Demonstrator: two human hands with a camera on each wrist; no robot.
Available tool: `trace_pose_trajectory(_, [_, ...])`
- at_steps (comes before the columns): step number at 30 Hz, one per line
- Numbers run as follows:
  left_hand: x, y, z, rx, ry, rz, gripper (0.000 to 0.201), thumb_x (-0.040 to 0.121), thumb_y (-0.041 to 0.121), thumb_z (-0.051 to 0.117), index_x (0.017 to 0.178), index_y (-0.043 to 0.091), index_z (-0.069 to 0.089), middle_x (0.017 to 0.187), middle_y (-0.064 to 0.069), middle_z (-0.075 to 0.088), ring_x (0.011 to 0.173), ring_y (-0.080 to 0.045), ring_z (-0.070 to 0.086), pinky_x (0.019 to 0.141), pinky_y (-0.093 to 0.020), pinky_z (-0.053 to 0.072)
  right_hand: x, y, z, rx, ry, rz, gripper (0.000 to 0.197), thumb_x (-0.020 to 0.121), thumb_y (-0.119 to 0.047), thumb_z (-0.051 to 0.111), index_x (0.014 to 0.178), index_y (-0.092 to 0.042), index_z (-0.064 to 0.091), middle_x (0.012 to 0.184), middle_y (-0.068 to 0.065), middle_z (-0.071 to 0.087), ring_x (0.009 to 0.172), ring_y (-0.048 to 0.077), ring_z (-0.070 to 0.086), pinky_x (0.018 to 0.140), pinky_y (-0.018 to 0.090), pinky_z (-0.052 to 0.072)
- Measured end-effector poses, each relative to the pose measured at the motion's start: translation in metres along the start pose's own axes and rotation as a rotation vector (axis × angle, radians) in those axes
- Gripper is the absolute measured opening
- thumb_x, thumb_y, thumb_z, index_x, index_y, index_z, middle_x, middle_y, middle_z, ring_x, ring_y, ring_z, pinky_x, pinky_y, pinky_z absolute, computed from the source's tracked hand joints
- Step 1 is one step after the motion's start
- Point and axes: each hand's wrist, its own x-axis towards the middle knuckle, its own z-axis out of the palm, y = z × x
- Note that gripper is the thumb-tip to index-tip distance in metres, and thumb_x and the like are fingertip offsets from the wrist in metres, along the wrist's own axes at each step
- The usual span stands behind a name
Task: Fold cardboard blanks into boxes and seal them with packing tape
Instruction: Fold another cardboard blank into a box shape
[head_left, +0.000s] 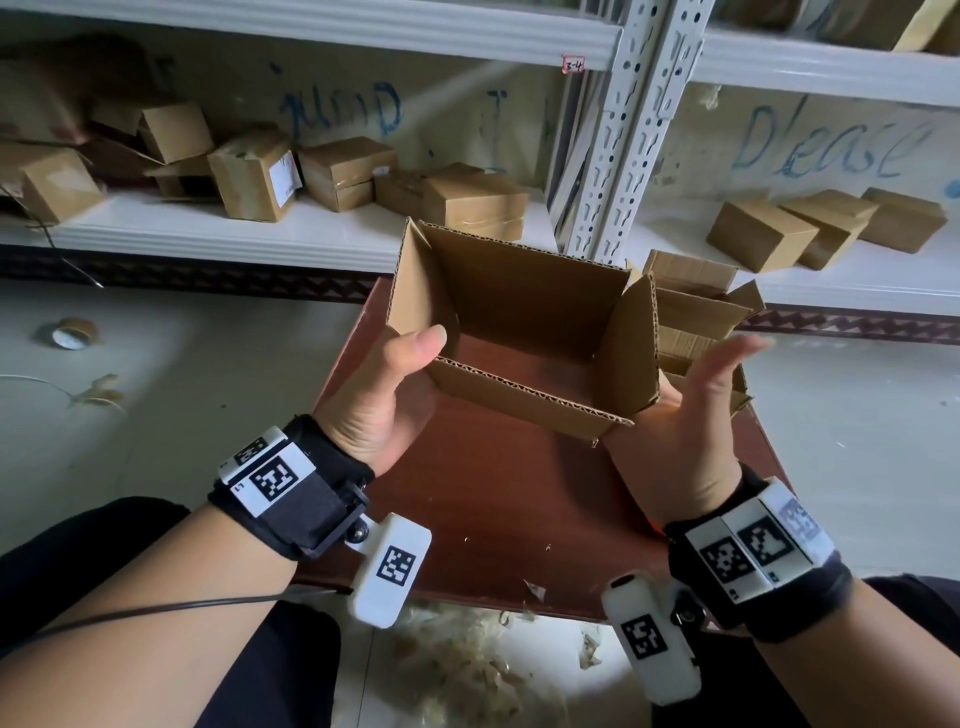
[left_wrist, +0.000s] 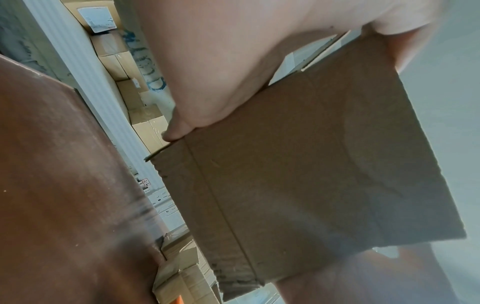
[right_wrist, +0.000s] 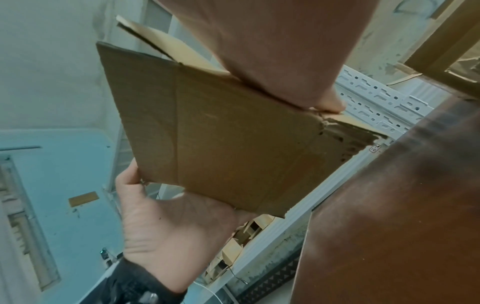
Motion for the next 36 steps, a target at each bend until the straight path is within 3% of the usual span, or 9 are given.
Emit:
trace_pose_trajectory(1, [0.003, -0.003, -0.003, 0.033, -0.015, 0.004, 0.063, 0.071, 0.044, 0.089, 0.119, 0.007, 0.073, 0.118, -0.013, 0.074, 0.116, -0.028, 0.069, 0.097, -0.039, 0.054, 0.003, 0.0, -0.003, 0.118, 0.019, 0.019, 0.103, 0.085, -0.079, 0.059, 0.161, -0.014, 0.036, 0.156, -0.003, 0.054, 0.15, 0.009, 0.04, 0.13, 0.049, 0.016])
trace_pose_trajectory(3, [0.004, -0.008, -0.006, 0.026, -0.032, -0.03, 0.085, 0.072, 0.053, 0.088, 0.133, -0.001, 0.063, 0.129, -0.023, 0.067, 0.126, -0.037, 0.062, 0.105, -0.045, 0.048, 0.004, -0.003, -0.003, 0.181, 0.047, -0.035, 0.117, 0.073, -0.083, 0.067, 0.162, -0.015, 0.034, 0.162, 0.014, 0.045, 0.153, 0.03, 0.038, 0.129, 0.053, 0.02])
trace_pose_trajectory(6, [0.006, -0.007, -0.003, -0.167, -0.01, -0.078, 0.105, 0.078, 0.066, 0.076, 0.157, 0.006, 0.039, 0.157, -0.019, 0.046, 0.147, -0.034, 0.043, 0.124, -0.049, 0.029, 0.013, -0.001, -0.005, 0.145, 0.177, -0.064, 0.08, 0.097, -0.07, 0.045, 0.16, -0.02, 0.04, 0.157, 0.007, 0.052, 0.147, 0.023, 0.048, 0.122, 0.049, 0.038])
trace_pose_trajectory(8, [0.007, -0.008, -0.002, -0.192, 0.048, -0.113, 0.09, 0.092, 0.068, 0.056, 0.159, 0.012, 0.037, 0.161, -0.015, 0.041, 0.15, -0.031, 0.039, 0.127, -0.048, 0.024, 0.018, 0.004, -0.005, 0.119, 0.215, -0.055, 0.078, 0.098, -0.072, 0.043, 0.161, -0.025, 0.038, 0.162, 0.0, 0.046, 0.151, 0.02, 0.041, 0.125, 0.052, 0.032])
trace_pose_trajectory(10, [0.007, -0.01, -0.001, -0.182, 0.053, -0.102, 0.068, 0.107, 0.057, 0.028, 0.152, 0.01, 0.049, 0.149, -0.015, 0.056, 0.138, -0.03, 0.054, 0.114, -0.045, 0.044, 0.019, 0.009, -0.006, 0.093, 0.25, -0.039, 0.096, 0.084, -0.082, 0.058, 0.159, -0.026, 0.04, 0.165, -0.001, 0.041, 0.155, 0.02, 0.034, 0.128, 0.055, 0.023])
trace_pose_trajectory(12, [0.008, -0.012, 0.003, -0.183, 0.095, -0.098, 0.062, 0.113, 0.045, 0.017, 0.143, 0.007, 0.056, 0.129, -0.014, 0.07, 0.118, -0.027, 0.069, 0.094, -0.038, 0.057, 0.019, 0.013, -0.004, 0.117, 0.236, -0.066, 0.087, 0.089, -0.075, 0.056, 0.158, -0.022, 0.043, 0.163, 0.005, 0.044, 0.154, 0.024, 0.036, 0.128, 0.056, 0.023])
trace_pose_trajectory(19, [0.012, -0.017, -0.005, -0.14, 0.185, -0.061, 0.059, 0.107, 0.042, 0.042, 0.156, 0.008, 0.041, 0.139, -0.013, 0.063, 0.124, -0.026, 0.063, 0.1, -0.038, 0.053, 0.018, 0.02, -0.002, 0.116, 0.275, -0.103, 0.062, 0.11, -0.047, 0.03, 0.158, -0.009, 0.043, 0.158, 0.016, 0.048, 0.15, 0.03, 0.042, 0.125, 0.053, 0.033])
trace_pose_trajectory(25, [0.011, -0.021, -0.006, -0.139, 0.191, -0.102, 0.063, 0.102, 0.046, 0.044, 0.155, 0.012, 0.044, 0.154, -0.014, 0.052, 0.146, -0.029, 0.046, 0.125, -0.047, 0.029, 0.017, 0.02, -0.001, 0.112, 0.265, -0.096, 0.075, 0.101, -0.06, 0.05, 0.16, -0.016, 0.04, 0.163, 0.01, 0.044, 0.154, 0.029, 0.035, 0.128, 0.059, 0.021])
trace_pose_trajectory(36, [0.01, -0.021, -0.007, -0.17, 0.205, -0.174, 0.053, 0.109, 0.046, 0.035, 0.145, 0.016, 0.059, 0.149, -0.01, 0.059, 0.142, -0.023, 0.051, 0.127, -0.044, 0.026, 0.014, 0.027, -0.002, 0.114, 0.223, -0.064, 0.055, 0.108, -0.051, 0.037, 0.154, -0.024, 0.05, 0.153, 0.003, 0.057, 0.146, 0.026, 0.049, 0.125, 0.057, 0.03])
